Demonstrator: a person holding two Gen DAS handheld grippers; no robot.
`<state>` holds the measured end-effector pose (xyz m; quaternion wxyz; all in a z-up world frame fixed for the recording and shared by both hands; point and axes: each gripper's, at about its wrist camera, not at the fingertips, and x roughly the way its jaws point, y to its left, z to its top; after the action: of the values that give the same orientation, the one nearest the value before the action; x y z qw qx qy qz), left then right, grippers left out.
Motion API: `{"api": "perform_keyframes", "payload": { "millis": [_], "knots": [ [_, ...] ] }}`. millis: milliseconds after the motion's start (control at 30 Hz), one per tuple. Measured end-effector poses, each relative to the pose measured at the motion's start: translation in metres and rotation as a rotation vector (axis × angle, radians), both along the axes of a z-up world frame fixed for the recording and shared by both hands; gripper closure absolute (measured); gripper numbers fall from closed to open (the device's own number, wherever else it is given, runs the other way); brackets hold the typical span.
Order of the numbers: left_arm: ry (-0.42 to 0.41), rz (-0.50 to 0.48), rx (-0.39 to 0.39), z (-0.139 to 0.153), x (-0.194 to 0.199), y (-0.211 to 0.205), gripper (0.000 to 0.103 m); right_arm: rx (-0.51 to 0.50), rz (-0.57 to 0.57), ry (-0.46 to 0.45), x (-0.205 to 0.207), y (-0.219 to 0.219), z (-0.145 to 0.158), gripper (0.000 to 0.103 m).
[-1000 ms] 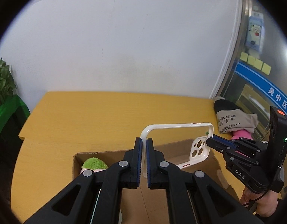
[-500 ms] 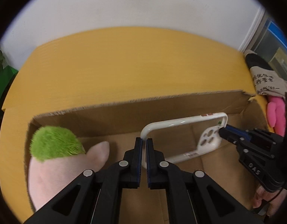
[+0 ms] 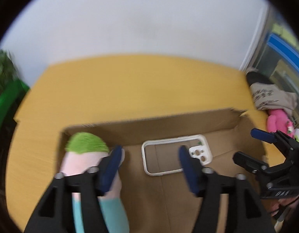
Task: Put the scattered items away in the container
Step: 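Lower the phone case into the box and open the right gripper, then move both grippers toward the black charger box on the table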
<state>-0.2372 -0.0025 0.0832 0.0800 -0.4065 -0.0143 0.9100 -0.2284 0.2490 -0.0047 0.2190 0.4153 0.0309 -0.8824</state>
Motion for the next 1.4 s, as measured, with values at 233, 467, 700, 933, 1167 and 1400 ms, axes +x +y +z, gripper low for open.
{"api": "perform_keyframes", "payload": {
  "millis": [233,467,700,933,1167,1400],
  "knots": [
    [0.151,-0.091,0.011,0.039,0.094,0.008,0.098,-0.056,-0.008,0.136,0.096,0.019,0.055,0.074],
    [0.21,0.001,0.015,0.044,0.154,0.016,0.011,-0.073,-0.03,0.14,0.17,0.023,0.06,0.002],
    [0.201,-0.063,0.135,0.047,0.195,0.025,0.099,-0.097,-0.008,0.142,0.223,0.041,0.066,0.088],
    [0.223,-0.069,0.19,0.039,0.244,0.028,0.01,-0.092,-0.041,0.171,0.276,0.084,0.06,0.003],
    [0.05,-0.172,0.271,-0.007,0.262,0.057,0.01,-0.106,-0.067,-0.006,0.322,0.159,-0.002,0.0],
    [-0.142,-0.321,0.338,-0.062,0.266,0.12,0.01,-0.202,-0.057,-0.187,0.354,0.181,-0.071,0.0]
  ]
}}
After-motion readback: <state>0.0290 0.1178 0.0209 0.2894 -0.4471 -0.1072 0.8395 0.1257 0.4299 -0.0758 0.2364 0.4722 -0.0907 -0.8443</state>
